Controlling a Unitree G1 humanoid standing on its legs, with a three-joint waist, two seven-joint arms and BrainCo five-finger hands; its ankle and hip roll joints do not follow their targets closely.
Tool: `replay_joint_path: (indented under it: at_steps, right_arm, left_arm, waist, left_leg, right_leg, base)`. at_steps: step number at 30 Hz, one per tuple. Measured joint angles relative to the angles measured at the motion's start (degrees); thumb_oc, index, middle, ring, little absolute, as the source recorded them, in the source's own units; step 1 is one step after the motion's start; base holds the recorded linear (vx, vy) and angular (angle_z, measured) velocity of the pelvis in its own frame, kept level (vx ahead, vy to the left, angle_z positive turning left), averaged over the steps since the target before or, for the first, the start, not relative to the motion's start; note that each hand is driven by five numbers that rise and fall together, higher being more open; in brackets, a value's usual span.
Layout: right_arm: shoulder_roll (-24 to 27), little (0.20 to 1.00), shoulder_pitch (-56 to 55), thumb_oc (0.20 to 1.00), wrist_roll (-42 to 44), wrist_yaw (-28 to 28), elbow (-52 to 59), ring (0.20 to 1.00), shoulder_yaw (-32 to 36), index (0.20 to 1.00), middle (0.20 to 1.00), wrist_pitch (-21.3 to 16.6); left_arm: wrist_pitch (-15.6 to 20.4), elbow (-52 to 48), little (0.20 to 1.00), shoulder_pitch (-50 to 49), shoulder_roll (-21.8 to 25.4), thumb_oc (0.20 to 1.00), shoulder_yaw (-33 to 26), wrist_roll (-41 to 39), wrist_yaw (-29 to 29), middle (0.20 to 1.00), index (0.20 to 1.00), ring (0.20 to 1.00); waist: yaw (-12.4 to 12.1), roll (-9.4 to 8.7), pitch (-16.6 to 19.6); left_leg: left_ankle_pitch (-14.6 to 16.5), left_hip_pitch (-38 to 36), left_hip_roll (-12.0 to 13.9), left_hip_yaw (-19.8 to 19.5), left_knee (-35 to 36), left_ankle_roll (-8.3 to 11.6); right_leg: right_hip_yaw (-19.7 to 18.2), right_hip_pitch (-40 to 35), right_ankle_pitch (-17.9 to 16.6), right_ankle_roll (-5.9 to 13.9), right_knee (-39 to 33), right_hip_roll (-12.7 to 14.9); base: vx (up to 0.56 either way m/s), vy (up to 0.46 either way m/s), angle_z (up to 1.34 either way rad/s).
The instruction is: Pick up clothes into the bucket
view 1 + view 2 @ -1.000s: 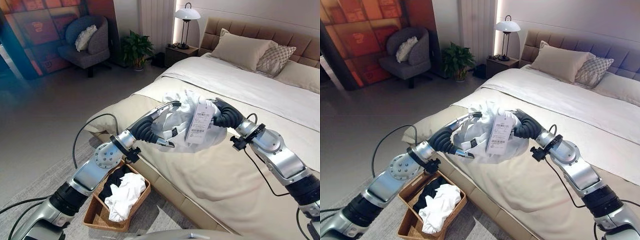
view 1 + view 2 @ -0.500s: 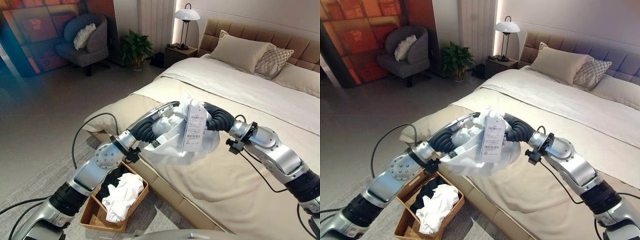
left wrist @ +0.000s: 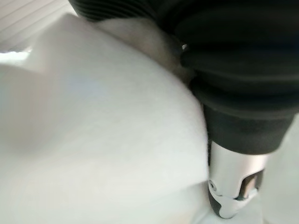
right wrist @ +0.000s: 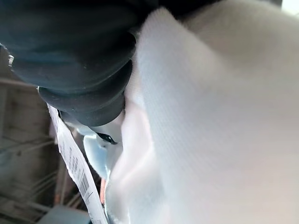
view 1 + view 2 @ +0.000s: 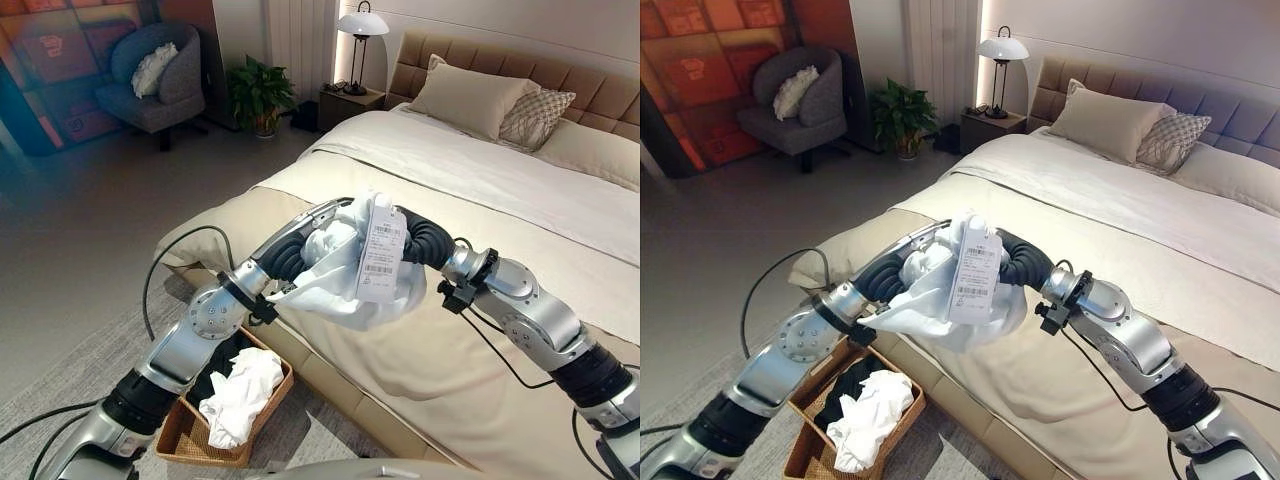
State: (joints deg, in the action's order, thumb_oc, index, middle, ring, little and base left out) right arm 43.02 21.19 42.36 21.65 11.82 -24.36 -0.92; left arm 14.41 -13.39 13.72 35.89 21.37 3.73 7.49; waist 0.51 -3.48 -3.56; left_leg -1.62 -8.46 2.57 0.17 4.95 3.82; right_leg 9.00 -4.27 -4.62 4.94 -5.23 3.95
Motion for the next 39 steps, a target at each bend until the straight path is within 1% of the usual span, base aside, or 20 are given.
replay_joint_path:
  at_steps: [2,3,4,8,10,15,17,18,19,21,22,23,29,33,36,38,39]
  right_arm:
    - [-0.06,0.200,-0.07,0.200,0.00,-0.24,0.67,0.200,0.08,0.200,0.200,0.00]
    - [-0.11,0.200,-0.04,0.200,0.00,-0.40,1.50,0.200,0.28,0.200,0.200,-0.01]
    - [-0.16,0.200,-0.04,0.200,0.00,-0.39,1.83,0.200,0.55,0.200,0.200,-0.03]
    - [-1.00,0.200,-0.06,0.200,0.00,-0.38,3.00,0.200,0.73,0.200,0.200,-0.05]
    - [-2.43,0.200,-0.92,0.200,-0.01,-0.97,3.08,0.200,1.86,0.200,0.200,-0.70]
    - [-2.29,0.200,-1.34,0.200,-0.01,-1.76,3.08,0.200,2.46,0.200,0.200,-0.98]
    - [-2.30,0.410,-1.33,0.410,-0.01,-2.21,3.08,0.410,2.46,0.410,0.410,-1.06]
    - [-2.38,0.536,-1.34,0.536,-0.04,-2.25,3.08,0.536,2.46,0.536,0.536,-1.07]
    - [-2.44,0.573,-1.39,0.573,-0.06,-2.34,3.08,0.573,2.46,0.573,0.573,-1.07]
    - [-2.49,0.586,-1.40,0.586,-0.06,-2.74,3.08,0.586,2.50,0.586,0.586,-1.09]
    - [-2.58,0.815,-1.39,0.815,-0.06,-2.84,3.08,0.815,2.52,0.815,0.815,-1.17]
    - [-2.61,1.000,-1.40,1.000,-0.07,-2.84,3.08,1.000,2.57,1.000,1.000,-1.18]
    - [-4.13,1.000,-1.42,1.000,-0.53,-3.48,3.07,1.000,3.65,1.000,1.000,-1.27]
    - [-4.20,1.000,-1.86,1.000,-3.58,-4.53,3.05,1.000,4.85,1.000,1.000,-2.51]
    - [-4.66,1.000,-3.75,1.000,-6.59,-6.18,2.85,1.000,9.21,1.000,1.000,-3.83]
    - [-4.76,1.000,-4.07,1.000,-7.72,-7.33,2.81,1.000,11.16,1.000,1.000,-4.31]
    - [-4.77,1.000,-4.99,1.000,-9.01,-7.85,2.78,1.000,13.23,1.000,1.000,-4.99]
  left_arm:
    - [0.04,-0.04,1.000,-0.45,0.07,1.000,-0.42,-0.03,0.18,1.000,1.000,1.000]
    - [0.76,-0.05,0.586,-2.11,0.24,0.586,-1.62,-0.04,0.29,0.586,0.586,0.586]
    - [0.55,-0.01,0.206,-2.58,0.80,0.206,-1.72,-0.11,0.68,0.206,0.206,0.206]
    - [0.53,0.12,0.200,-2.57,0.58,0.200,-1.48,-1.70,1.00,0.200,0.200,0.200]
    - [-0.92,2.17,0.200,0.55,-2.88,0.200,0.32,-2.34,0.18,0.200,0.200,0.200]
    - [-1.17,2.92,0.200,0.90,-3.97,0.200,0.75,-4.67,0.46,0.200,0.200,0.200]
    - [-1.18,3.31,0.200,0.37,-4.75,0.200,0.90,-6.01,0.42,0.200,0.200,0.200]
    - [-1.16,3.31,0.200,-0.16,-4.93,0.200,0.87,-7.18,0.38,0.200,0.200,0.200]
    - [-1.17,3.31,0.200,-0.32,-5.02,0.200,0.90,-7.31,0.39,0.200,0.200,0.200]
    - [-1.18,3.31,0.200,-0.45,-5.18,0.200,0.92,-7.84,0.39,0.200,0.200,0.200]
    - [-1.18,3.31,0.200,-0.59,-5.41,0.200,0.88,-8.02,0.36,0.200,0.200,0.200]
    - [-1.19,3.31,0.200,-0.71,-5.54,0.200,0.88,-8.27,0.36,0.200,0.200,0.200]
    - [-1.17,3.29,0.200,-1.85,-6.40,0.200,0.41,-10.27,0.21,0.200,0.200,0.200]
    - [-1.32,3.26,0.200,-3.49,-6.65,0.200,-0.42,-12.34,0.25,0.200,0.200,0.200]
    - [-1.58,3.25,0.200,-5.82,-6.66,0.200,-1.50,-14.47,0.39,0.200,0.200,0.200]
    - [-1.94,3.26,0.200,-7.78,-6.58,0.200,-3.54,-14.96,0.39,0.200,0.200,0.200]
    - [-2.25,3.25,0.200,-9.30,-6.73,0.200,-5.20,-16.49,0.42,0.200,0.200,0.200]
  waist:
    - [-0.11,0.06,-0.04]
    - [-0.08,0.10,-0.05]
    - [0.01,0.14,-0.08]
    - [-0.07,0.47,-0.30]
    - [-0.19,0.55,-0.33]
    - [0.34,0.73,-0.41]
    - [0.16,0.75,-0.41]
    - [0.08,0.75,-0.41]
    - [0.08,0.76,-0.41]
    - [0.08,0.76,-0.41]
    - [0.06,0.76,-0.41]
    - [0.03,0.76,-0.41]
    - [0.00,0.76,-0.40]
    - [0.01,0.77,-0.40]
    - [-0.07,0.78,-0.39]
    - [0.04,0.78,-0.39]
    - [0.05,0.79,-0.39]
  left_leg:
    - [0.01,0.02,-0.01,0.02,0.01,-0.01]
    - [0.04,-0.01,-0.01,0.04,0.00,-0.03]
    - [0.04,-0.01,0.01,0.07,0.00,-0.03]
    - [0.18,0.02,-0.06,0.11,0.01,-0.24]
    - [0.30,0.12,-0.15,0.13,0.00,-0.07]
    - [0.30,0.06,-0.09,0.89,0.00,-0.07]
    - [0.29,0.03,0.00,0.86,0.00,-0.08]
    - [0.28,0.03,0.04,0.79,-0.01,-0.09]
    - [0.28,0.04,0.04,0.77,0.00,-0.09]
    - [0.28,0.02,0.03,0.64,-0.01,-0.09]
    - [0.28,-0.04,0.01,0.48,-0.01,-0.09]
    - [0.28,-0.09,-0.01,0.39,0.00,-0.09]
    - [0.28,-0.17,-0.02,-0.37,0.00,-0.10]
    - [0.38,-0.15,0.04,-0.47,0.00,-0.25]
    - [0.25,-0.16,-0.02,-0.61,-0.02,-0.11]
    - [0.49,-0.20,0.03,-0.64,0.00,-0.45]
    - [0.53,-0.22,0.04,-0.65,0.01,-0.51]
  right_leg:
    - [-0.05,0.00,0.00,0.00,0.01,0.00]
    - [-0.10,0.00,0.00,-0.01,-0.03,0.01]
    - [-0.14,0.05,0.01,-0.02,-0.05,0.00]
    - [-0.25,0.19,0.01,-0.02,-0.05,0.06]
    - [-0.37,0.41,0.00,-0.03,-0.01,0.10]
    - [-0.63,0.48,-0.14,-0.12,0.04,0.05]
    - [-0.61,0.42,-0.14,-0.13,0.04,-0.06]
    - [-0.58,0.39,-0.15,-0.15,0.04,-0.09]
    - [-0.58,0.38,-0.15,-0.16,0.04,-0.09]
    - [-0.51,0.26,-0.16,-0.18,0.05,-0.07]
    - [-0.45,0.09,-0.16,-0.19,0.05,-0.04]
    - [-0.43,-0.03,-0.13,-0.20,0.05,-0.01]
    - [0.46,-0.55,0.10,-0.39,0.00,0.08]
    - [0.81,-0.60,0.13,-0.41,-0.04,0.07]
    - [0.90,-0.71,0.10,-0.46,0.06,0.10]
    - [0.90,-0.74,0.14,-0.44,-0.06,0.09]
    - [0.97,-0.77,0.16,-0.44,-0.07,0.08]
  base:
    - [0.00,0.000,0.00]
    - [0.00,0.000,0.00]
    - [0.00,0.000,0.00]
    - [0.00,0.000,0.00]
    - [0.00,0.000,0.00]
    - [0.02,0.005,-0.07]
    - [0.01,0.003,-0.02]
    - [0.00,0.000,0.00]
    - [0.00,0.000,0.00]
    - [0.01,0.001,0.03]
    - [0.01,0.005,0.06]
    - [0.01,0.005,0.08]
    - [0.02,-0.005,0.07]
    - [0.01,-0.002,0.00]
    - [0.01,-0.001,0.01]
    - [0.02,-0.001,0.00]
    - [0.03,-0.004,0.00]
